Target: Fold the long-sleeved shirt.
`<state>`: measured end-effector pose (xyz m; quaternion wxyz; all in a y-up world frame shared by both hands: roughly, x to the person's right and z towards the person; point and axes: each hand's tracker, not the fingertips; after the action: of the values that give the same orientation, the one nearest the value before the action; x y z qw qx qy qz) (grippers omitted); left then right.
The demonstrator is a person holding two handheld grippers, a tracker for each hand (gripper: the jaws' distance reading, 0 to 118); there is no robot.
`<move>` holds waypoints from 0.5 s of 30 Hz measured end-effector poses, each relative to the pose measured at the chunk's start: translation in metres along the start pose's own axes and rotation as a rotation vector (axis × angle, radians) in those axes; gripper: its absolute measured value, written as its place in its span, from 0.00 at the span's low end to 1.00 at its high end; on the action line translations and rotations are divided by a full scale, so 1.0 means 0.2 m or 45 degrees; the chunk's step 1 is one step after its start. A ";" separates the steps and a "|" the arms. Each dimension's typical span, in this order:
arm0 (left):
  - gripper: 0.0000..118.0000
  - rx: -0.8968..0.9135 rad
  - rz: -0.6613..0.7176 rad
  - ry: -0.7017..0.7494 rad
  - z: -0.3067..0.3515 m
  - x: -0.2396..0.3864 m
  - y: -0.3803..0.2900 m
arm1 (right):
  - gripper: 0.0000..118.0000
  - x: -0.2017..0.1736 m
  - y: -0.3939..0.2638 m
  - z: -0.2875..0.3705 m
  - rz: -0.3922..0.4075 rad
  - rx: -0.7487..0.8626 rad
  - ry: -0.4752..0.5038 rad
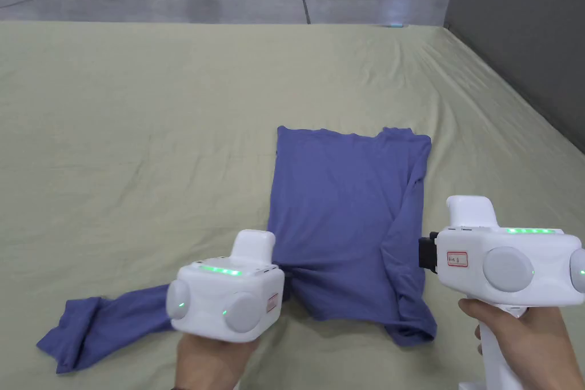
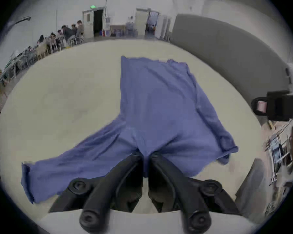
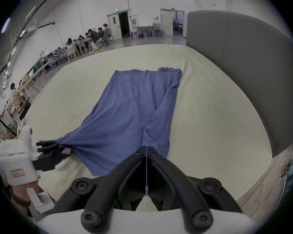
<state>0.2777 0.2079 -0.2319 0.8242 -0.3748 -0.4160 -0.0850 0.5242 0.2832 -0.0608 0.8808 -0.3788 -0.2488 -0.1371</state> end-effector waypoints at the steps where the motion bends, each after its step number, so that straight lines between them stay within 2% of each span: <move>1: 0.01 0.018 0.031 -0.019 0.04 -0.03 0.00 | 0.03 -0.02 0.05 -0.01 0.019 0.014 0.020; 8: 0.01 0.021 0.113 -0.082 0.01 -0.14 0.06 | 0.03 -0.27 0.70 -0.29 0.174 0.148 0.212; 11: 0.01 -0.004 0.120 -0.109 -0.09 -0.16 0.12 | 0.03 -0.42 1.06 -0.64 0.211 0.098 0.261; 13: 0.01 -0.038 0.147 -0.135 -0.16 -0.19 0.16 | 0.05 -0.51 1.25 -0.91 0.246 -0.011 0.308; 14: 0.01 -0.053 0.180 -0.159 -0.20 -0.20 0.19 | 0.23 -0.54 1.32 -1.04 0.250 -0.056 0.316; 15: 0.01 -0.070 0.201 -0.188 -0.23 -0.23 0.23 | 0.49 -0.58 1.39 -1.20 0.248 -0.138 0.314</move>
<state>0.2975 0.2003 -0.3088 0.7848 -0.4340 -0.4423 -0.0034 0.6268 0.3009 -0.4327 0.8921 -0.4282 -0.0931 -0.1097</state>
